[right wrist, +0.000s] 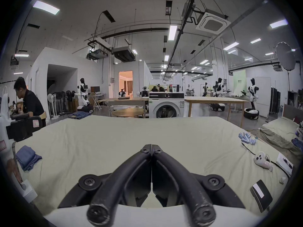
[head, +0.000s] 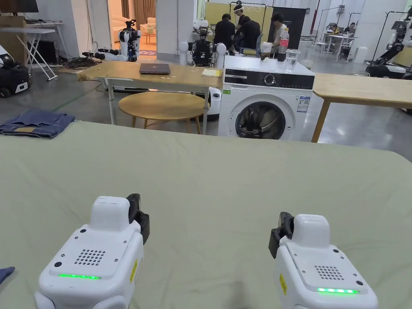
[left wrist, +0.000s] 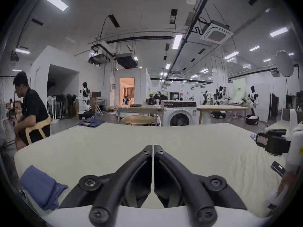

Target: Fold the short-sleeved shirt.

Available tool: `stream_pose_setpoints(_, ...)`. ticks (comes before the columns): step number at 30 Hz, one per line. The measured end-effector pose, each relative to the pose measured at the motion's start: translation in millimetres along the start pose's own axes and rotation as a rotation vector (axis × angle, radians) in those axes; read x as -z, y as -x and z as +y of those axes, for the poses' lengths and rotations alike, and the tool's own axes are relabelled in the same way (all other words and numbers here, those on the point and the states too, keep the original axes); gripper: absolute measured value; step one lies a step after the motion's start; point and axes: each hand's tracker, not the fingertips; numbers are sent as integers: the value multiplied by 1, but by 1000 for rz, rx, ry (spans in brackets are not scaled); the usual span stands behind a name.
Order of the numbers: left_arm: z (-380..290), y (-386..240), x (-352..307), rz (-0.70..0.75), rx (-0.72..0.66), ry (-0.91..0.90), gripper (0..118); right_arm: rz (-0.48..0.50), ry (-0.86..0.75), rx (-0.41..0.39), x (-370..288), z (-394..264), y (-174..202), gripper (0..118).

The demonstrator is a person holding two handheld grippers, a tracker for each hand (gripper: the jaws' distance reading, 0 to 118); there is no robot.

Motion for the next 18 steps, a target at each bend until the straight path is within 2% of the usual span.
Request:
stream_pose_setpoints(8, -3, 6, -1, 3, -31, 5, 0, -14, -8, 0, -2, -3, 2, 0)
stream_pose_setpoints(18, -7, -5, -3, -12, 21, 9, 0, -25, 10, 34, -4, -9, 2, 0)
